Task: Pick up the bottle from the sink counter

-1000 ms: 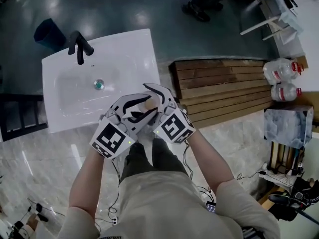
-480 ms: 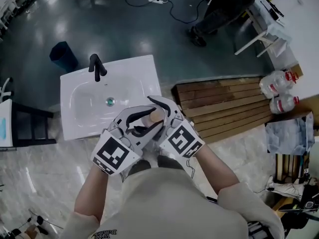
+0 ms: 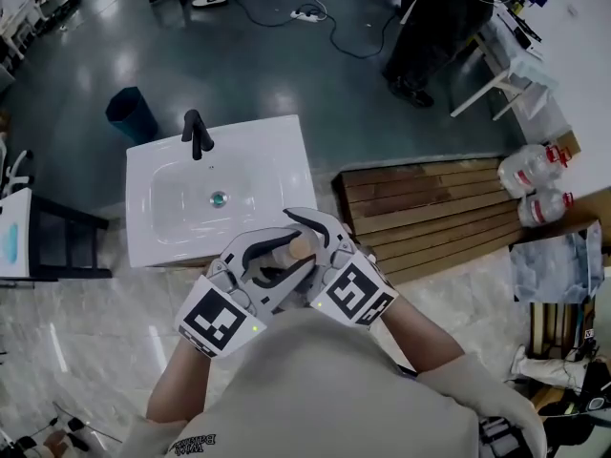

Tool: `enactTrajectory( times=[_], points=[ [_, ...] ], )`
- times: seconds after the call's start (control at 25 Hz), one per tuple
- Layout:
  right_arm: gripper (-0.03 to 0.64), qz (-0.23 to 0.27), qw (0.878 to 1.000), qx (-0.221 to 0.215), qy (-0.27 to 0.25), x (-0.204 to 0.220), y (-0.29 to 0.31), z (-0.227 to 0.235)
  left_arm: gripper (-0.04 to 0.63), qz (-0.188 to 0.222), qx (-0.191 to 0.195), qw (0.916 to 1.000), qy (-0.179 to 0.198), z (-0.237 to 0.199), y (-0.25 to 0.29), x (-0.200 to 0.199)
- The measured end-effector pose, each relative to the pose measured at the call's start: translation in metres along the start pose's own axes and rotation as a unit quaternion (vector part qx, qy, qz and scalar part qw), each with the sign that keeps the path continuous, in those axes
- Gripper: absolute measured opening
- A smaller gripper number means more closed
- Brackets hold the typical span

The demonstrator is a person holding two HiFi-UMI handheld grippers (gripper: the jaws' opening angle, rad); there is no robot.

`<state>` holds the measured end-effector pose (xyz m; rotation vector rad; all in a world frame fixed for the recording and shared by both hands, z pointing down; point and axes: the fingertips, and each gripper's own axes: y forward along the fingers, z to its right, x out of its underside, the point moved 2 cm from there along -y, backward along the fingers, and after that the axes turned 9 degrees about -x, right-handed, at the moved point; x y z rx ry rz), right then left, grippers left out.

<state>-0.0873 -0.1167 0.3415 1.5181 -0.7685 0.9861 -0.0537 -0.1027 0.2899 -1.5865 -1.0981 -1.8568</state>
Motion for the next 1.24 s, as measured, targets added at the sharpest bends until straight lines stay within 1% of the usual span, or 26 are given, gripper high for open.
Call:
enactTrajectory(
  times=[0.28,0.44,0.68,1.24],
  points=[
    [0.366,-0.013,1.0,-0.019,0.011,0.02,0.009,-0.016,0.135,-0.005,-0.006,0.9998,-0.019,0.008,-0.003,0.021],
    [0.366,-0.015,1.0,-0.019,0.017,0.025,0.012,-0.016,0.135,-0.013,-0.006,0.9996,-0.024,0.008,-0.002,0.027],
    [0.367,-0.02,1.0,-0.014,0.018,0.025,0.013,-0.013,0.135,-0.017,-0.003,0.9997,-0.017,0.005,-0.002,0.026],
    [0.366,-0.023,1.0,-0.012,0.015,0.024,0.017,-0.014,0.135,-0.014,-0.003,0.9996,-0.024,0.003,-0.005,0.029]
  ],
)
